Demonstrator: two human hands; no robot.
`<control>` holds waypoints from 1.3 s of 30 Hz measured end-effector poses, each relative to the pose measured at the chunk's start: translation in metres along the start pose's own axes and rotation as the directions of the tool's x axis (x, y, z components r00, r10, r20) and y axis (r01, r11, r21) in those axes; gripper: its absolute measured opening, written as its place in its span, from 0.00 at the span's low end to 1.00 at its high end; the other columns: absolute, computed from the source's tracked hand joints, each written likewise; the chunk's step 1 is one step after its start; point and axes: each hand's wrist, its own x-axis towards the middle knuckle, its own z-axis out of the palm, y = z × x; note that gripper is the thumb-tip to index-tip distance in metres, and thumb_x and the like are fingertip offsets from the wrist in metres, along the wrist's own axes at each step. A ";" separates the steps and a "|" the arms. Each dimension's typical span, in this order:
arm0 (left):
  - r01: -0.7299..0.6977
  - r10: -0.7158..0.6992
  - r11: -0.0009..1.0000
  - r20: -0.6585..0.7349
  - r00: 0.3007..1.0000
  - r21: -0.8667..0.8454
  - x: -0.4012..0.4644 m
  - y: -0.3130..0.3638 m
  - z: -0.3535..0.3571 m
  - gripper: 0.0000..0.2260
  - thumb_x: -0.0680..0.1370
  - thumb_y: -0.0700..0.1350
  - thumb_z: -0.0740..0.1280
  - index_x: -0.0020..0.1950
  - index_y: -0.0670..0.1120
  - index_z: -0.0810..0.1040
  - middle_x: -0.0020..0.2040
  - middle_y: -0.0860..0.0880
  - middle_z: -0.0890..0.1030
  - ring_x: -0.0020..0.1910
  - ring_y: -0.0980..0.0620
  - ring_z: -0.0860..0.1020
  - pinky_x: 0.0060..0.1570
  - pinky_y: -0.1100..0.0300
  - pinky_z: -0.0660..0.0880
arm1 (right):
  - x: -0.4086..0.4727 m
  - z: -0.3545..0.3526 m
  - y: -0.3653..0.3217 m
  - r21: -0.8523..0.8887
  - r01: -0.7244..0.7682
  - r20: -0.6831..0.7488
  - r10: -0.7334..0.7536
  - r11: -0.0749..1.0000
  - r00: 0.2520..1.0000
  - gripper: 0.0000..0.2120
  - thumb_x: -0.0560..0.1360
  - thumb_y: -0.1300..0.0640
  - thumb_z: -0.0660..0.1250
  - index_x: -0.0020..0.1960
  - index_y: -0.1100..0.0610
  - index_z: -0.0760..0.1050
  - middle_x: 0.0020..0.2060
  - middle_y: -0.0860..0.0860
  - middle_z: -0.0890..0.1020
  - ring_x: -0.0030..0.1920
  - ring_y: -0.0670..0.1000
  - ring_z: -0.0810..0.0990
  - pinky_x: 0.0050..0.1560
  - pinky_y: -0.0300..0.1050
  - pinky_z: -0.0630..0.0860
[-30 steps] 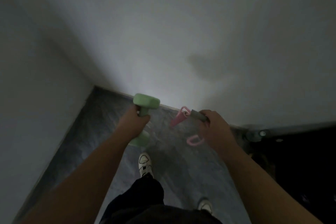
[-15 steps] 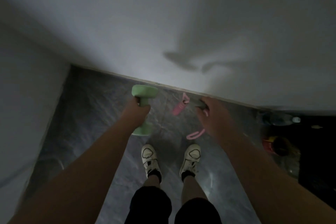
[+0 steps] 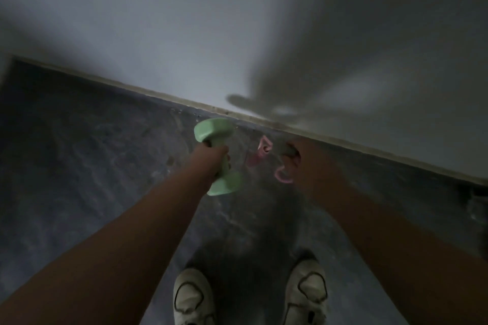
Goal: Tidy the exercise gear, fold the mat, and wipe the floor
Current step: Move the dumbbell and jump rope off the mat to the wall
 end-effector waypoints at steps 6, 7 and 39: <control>0.039 -0.040 0.994 -0.005 0.999 -0.102 0.101 -0.024 0.010 0.03 0.78 0.35 0.64 0.50 0.41 0.74 0.41 0.41 0.78 0.40 0.44 0.78 0.53 0.44 0.78 | 0.064 0.057 0.053 -0.218 0.033 0.063 -0.020 0.975 0.998 0.17 0.77 0.47 0.64 0.62 0.55 0.75 0.54 0.57 0.79 0.50 0.60 0.79 0.51 0.54 0.77; 0.051 -0.054 0.993 -0.024 0.998 -0.108 0.113 -0.026 0.011 0.04 0.78 0.35 0.64 0.52 0.40 0.74 0.41 0.41 0.77 0.40 0.44 0.78 0.53 0.44 0.78 | 0.069 0.063 0.057 -0.242 0.013 0.053 0.000 0.970 0.999 0.21 0.76 0.45 0.60 0.63 0.55 0.74 0.56 0.58 0.78 0.52 0.62 0.79 0.52 0.56 0.77; 0.018 -0.080 0.848 -0.095 0.992 -0.530 0.175 -0.018 0.027 0.22 0.81 0.32 0.56 0.75 0.35 0.59 0.73 0.34 0.67 0.69 0.37 0.69 0.47 0.58 0.68 | 0.065 0.088 0.102 -0.393 -0.055 -0.015 0.054 0.918 0.998 0.21 0.74 0.55 0.64 0.66 0.55 0.69 0.60 0.57 0.74 0.57 0.62 0.75 0.50 0.60 0.78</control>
